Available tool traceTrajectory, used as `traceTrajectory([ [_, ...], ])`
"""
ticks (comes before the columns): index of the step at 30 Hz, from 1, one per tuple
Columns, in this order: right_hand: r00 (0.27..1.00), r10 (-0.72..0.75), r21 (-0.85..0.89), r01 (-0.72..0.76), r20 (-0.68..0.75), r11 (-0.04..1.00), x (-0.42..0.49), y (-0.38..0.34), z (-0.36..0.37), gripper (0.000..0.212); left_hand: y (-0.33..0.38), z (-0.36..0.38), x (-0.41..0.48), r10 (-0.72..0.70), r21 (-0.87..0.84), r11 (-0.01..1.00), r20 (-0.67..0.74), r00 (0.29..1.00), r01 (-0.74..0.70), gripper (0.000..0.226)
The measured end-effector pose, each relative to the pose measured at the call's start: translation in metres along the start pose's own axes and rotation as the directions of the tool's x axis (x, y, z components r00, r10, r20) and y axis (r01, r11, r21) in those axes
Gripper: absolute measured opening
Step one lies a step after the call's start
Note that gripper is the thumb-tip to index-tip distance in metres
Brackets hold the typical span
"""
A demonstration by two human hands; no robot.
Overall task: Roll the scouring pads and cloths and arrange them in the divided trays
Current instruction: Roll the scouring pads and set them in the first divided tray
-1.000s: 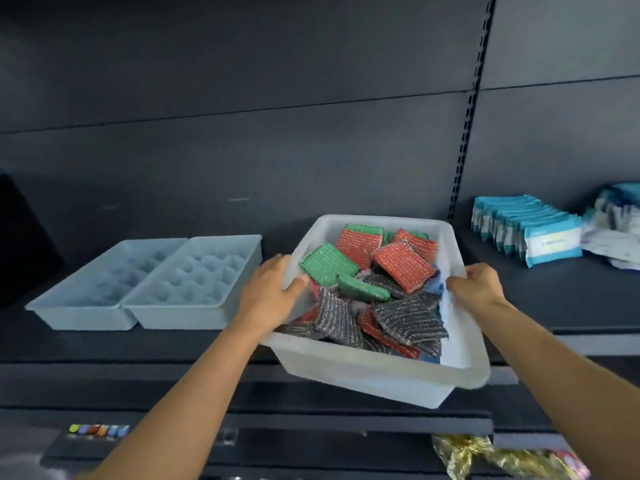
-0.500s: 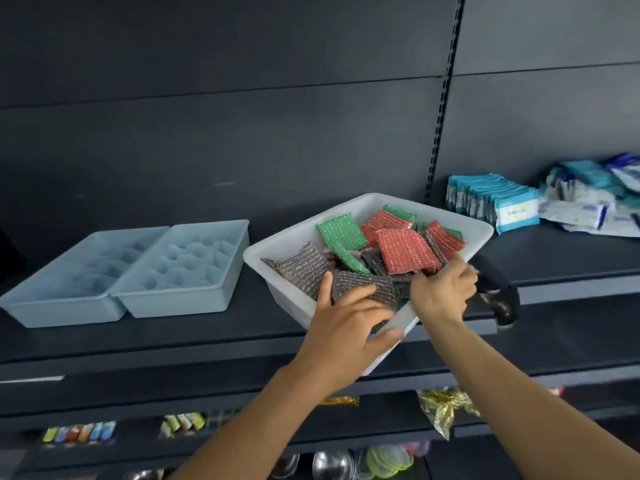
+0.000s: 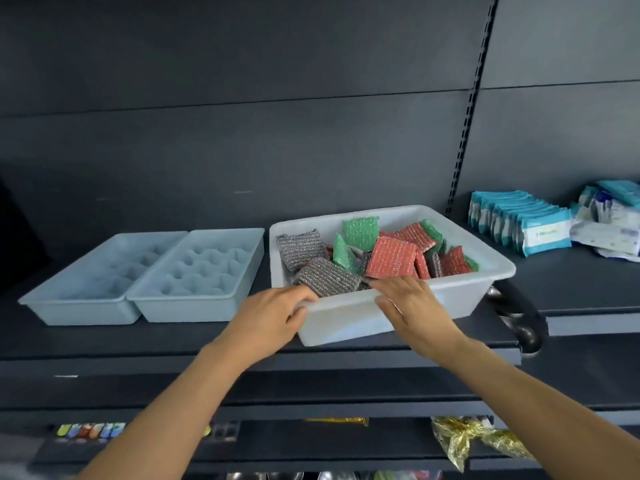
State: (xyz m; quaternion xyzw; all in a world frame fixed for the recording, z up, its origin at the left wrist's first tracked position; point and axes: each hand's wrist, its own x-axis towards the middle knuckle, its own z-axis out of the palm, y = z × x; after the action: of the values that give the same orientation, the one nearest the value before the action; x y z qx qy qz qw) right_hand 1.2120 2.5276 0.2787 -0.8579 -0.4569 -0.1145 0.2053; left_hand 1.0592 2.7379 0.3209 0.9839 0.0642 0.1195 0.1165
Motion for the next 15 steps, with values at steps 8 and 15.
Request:
traceTrajectory([
  [8, 0.995, -0.103, 0.184, 0.099, 0.01, 0.978, 0.046, 0.004, 0.005, 0.035, -0.037, -0.002, 0.038, -0.144, -0.031, 0.989, -0.001, 0.99, 0.144, 0.021],
  [15, 0.985, -0.166, 0.247, 0.148, 0.055, 0.958, 0.065, -0.011, 0.012, 0.023, -0.039, 0.008, 0.105, -0.104, -0.177, 0.98, -0.044, 0.994, 0.095, 0.032],
])
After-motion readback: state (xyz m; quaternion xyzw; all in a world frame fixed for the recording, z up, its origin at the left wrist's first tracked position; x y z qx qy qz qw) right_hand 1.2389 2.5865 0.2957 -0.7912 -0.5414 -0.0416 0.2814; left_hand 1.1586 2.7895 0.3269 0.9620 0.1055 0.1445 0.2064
